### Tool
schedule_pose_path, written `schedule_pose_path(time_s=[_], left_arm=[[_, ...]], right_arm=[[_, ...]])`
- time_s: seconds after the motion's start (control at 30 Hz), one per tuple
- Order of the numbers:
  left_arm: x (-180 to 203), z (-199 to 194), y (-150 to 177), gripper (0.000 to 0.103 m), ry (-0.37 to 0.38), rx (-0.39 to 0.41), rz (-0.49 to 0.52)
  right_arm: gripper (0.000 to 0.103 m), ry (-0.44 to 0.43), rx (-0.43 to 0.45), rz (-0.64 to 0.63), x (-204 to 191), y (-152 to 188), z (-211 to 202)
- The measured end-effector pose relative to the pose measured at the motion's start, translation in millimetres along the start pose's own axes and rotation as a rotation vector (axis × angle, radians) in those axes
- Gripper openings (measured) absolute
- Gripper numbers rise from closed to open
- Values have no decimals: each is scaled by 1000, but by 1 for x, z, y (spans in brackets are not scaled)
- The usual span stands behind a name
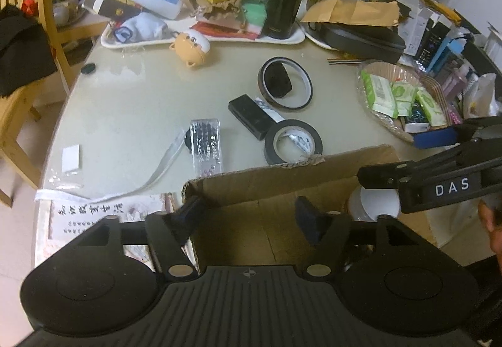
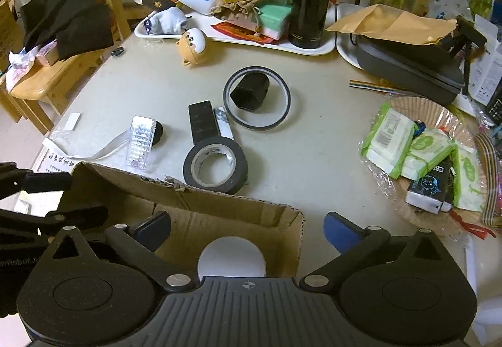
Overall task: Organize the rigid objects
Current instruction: 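Lower the black roll into the box with the left gripper while the right releases the jar there, then withdraw both open grippers up out of the cardboard box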
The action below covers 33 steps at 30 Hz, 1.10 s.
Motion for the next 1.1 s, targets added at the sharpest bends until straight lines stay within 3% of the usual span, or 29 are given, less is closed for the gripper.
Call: schedule_pose_path(time_s=[0.33, 1.1], left_arm=[[-4, -3, -5, 70, -10, 35, -9], [-8, -5, -7, 70, 0, 28, -49]], right_arm=[[103, 17, -6, -14, 0, 2, 2], [103, 37, 27, -24, 1, -5, 6]])
Point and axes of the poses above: each gripper's, at about its wrist camera, not at the fingertips, and z roughly the way its jaws point, x to its right, y to its underside, the point moved 10 cm from there along z, roughly the way its jaws point, and after that the axes turned 12 degrees about x, right-handed, at the moved point
